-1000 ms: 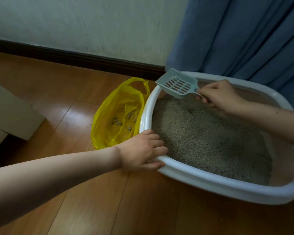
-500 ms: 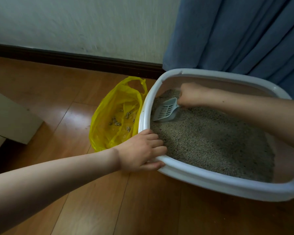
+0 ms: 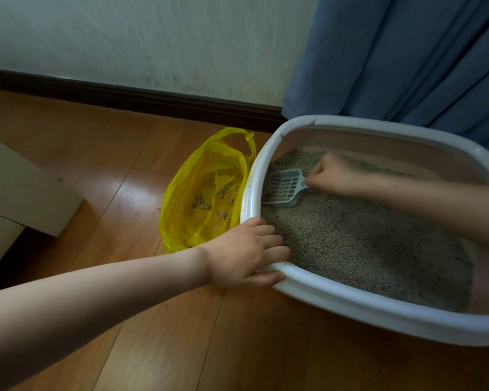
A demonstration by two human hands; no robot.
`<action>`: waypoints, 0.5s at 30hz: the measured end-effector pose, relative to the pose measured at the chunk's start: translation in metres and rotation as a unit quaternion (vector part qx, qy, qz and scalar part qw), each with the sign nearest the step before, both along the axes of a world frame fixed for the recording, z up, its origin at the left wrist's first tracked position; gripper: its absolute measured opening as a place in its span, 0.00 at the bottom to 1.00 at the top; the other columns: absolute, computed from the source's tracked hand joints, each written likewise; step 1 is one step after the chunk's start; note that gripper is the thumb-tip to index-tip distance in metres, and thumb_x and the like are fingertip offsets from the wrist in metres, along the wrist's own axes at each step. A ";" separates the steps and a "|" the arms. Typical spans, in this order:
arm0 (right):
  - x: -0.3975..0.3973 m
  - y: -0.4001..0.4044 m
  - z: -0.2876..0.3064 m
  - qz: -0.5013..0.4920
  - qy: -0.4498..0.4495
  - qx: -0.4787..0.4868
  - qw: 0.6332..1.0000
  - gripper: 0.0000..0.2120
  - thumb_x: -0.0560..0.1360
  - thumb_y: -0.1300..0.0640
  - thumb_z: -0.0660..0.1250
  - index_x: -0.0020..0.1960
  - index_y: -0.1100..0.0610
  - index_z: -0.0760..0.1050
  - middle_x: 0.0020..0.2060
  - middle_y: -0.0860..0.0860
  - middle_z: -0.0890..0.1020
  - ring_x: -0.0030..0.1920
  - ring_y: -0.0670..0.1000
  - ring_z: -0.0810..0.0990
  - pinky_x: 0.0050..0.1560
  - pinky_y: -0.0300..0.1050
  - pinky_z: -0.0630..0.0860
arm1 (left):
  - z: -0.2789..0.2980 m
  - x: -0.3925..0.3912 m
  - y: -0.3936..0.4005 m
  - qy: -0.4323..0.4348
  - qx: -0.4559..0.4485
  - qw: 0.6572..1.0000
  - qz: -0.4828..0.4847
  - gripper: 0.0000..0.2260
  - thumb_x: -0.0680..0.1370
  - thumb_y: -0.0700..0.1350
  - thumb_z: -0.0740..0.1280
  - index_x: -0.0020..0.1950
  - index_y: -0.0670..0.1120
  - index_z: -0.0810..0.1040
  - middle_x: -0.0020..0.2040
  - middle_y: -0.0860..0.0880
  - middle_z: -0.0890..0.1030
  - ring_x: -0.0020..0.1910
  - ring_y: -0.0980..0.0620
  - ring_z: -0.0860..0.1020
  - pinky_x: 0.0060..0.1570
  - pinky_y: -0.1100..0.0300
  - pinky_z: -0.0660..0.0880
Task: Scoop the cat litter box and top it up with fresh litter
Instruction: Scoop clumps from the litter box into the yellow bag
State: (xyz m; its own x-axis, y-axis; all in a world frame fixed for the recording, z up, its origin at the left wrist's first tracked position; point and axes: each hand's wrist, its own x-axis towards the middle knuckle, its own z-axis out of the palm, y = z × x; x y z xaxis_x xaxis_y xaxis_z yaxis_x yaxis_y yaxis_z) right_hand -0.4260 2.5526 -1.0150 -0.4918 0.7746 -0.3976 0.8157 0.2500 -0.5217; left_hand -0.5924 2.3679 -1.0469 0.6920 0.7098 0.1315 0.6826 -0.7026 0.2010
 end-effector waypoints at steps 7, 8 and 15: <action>0.042 -0.020 -0.017 -0.076 0.068 -0.032 0.994 0.10 0.75 0.56 0.69 0.40 0.61 0.83 0.25 0.51 0.77 0.24 0.46 0.69 0.25 0.37 0.66 | 0.001 0.000 0.000 0.011 -0.001 1.000 0.001 0.13 0.81 0.56 0.59 0.49 0.47 0.73 0.43 0.49 0.75 0.44 0.48 0.71 0.53 0.53 0.66; 0.047 -0.021 -0.016 -0.081 0.067 -0.033 0.994 0.09 0.75 0.56 0.69 0.40 0.59 0.83 0.25 0.51 0.78 0.25 0.46 0.70 0.25 0.37 0.67 | 0.001 0.000 0.000 0.014 -0.001 1.000 0.002 0.12 0.81 0.56 0.59 0.49 0.47 0.73 0.43 0.49 0.75 0.44 0.48 0.71 0.53 0.53 0.66; 0.067 -0.026 -0.001 -0.066 0.066 -0.013 0.996 0.09 0.75 0.56 0.69 0.39 0.58 0.84 0.21 0.47 0.75 0.23 0.45 0.68 0.26 0.39 0.64 | 0.002 0.000 -0.001 0.022 0.008 1.000 0.003 0.12 0.81 0.55 0.60 0.50 0.47 0.73 0.44 0.49 0.75 0.44 0.48 0.71 0.53 0.55 0.65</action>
State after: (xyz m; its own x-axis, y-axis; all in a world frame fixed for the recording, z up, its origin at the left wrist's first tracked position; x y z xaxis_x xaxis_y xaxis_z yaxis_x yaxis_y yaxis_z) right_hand -0.3591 2.5267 -1.0157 -0.4353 0.8261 -0.3578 0.7648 0.1297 -0.6310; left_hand -0.5921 2.3673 -1.0452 0.6927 0.7126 0.1114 0.6952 -0.7008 0.1597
